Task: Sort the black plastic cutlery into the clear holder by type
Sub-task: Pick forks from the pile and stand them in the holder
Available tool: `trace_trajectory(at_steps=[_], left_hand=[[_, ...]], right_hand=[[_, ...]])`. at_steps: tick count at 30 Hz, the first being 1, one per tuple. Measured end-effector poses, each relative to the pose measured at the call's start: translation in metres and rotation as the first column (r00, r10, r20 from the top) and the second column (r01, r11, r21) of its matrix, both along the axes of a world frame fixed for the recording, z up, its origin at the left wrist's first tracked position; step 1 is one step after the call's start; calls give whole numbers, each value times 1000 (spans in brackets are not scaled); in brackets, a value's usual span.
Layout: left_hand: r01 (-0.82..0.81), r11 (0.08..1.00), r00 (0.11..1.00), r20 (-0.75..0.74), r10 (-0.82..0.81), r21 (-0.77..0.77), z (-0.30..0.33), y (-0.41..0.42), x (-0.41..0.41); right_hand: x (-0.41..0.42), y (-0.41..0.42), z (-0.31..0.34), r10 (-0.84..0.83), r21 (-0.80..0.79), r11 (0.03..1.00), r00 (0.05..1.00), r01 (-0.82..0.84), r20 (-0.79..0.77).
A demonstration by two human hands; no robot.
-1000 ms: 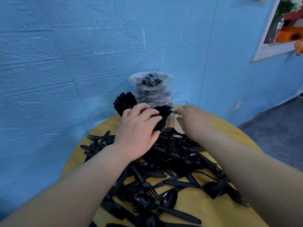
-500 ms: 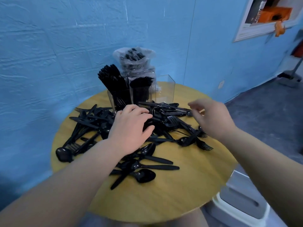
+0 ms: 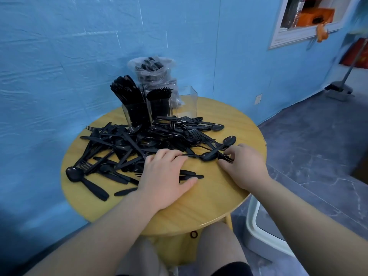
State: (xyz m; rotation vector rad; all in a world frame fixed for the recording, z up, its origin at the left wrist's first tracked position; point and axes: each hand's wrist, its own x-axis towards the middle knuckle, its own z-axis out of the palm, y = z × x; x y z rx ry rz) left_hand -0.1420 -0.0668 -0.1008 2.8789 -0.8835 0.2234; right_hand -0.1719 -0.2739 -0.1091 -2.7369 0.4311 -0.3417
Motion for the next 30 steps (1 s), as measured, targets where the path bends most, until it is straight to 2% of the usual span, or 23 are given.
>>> trace_trajectory(at_steps=[3, 6, 9, 13, 18, 20, 25, 30], left_hand=[[8, 992, 1000, 27, -4, -124, 8, -10, 15], [5, 988, 996, 91, 9, -152, 16, -25, 42], [-5, 991, 996, 82, 16, -132, 21, -41, 68], [21, 1000, 997, 76, -20, -14, 24, -62, 86], [91, 996, 978, 189, -92, 15, 34, -72, 91], [100, 994, 982, 155, -105, 43, 38, -71, 95], [72, 987, 997, -37, -68, 141, 34, -60, 107], [97, 991, 995, 2, -98, 89, 28, -63, 111]], right_hand=[[0, -2, 0, -17, 75, 997, 999, 14, 38], [2, -5, 2, -46, 169, 985, 996, 33, 76], [5, -6, 2, -74, 244, 969, 991, 44, 114], [7, -6, 1, -79, 261, 964, 989, 45, 122], [9, -16, 3, -85, 283, 958, 989, 47, 123], [10, -19, 3, -80, 282, 958, 991, 46, 111], [10, -21, 8, 1, 245, 969, 998, -17, 67], [4, -23, 6, 81, 232, 969, 995, -91, 53]])
